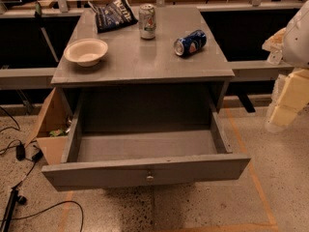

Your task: Place 7up can into top drawer

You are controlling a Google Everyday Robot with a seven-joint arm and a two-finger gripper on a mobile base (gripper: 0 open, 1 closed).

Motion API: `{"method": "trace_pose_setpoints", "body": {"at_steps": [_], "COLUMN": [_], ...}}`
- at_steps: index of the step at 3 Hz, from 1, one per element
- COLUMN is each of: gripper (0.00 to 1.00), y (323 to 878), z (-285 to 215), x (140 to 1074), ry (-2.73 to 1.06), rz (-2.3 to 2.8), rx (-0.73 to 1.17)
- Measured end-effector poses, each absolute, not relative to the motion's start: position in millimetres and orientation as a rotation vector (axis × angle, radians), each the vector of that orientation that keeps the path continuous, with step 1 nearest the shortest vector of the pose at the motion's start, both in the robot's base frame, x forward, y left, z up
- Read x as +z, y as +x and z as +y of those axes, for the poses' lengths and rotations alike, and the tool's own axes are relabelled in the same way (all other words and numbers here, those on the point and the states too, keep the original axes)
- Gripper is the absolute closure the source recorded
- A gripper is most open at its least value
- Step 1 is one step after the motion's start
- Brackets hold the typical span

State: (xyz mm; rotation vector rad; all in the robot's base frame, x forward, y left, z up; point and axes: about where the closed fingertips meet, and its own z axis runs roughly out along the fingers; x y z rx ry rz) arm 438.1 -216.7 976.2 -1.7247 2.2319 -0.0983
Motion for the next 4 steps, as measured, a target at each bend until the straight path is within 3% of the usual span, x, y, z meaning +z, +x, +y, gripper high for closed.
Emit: {"method": "trace_pose_setpoints", "body": {"at_steps": [2, 4], "gripper": [0.00, 0.00], "y": [457.0, 586.9], "z": [-210.9, -179.1], "x": [973.5, 971.4], "ry": [-1.637, -1.257], "rz": [2.194, 1.945], "rx": [-0.009, 0.346]}}
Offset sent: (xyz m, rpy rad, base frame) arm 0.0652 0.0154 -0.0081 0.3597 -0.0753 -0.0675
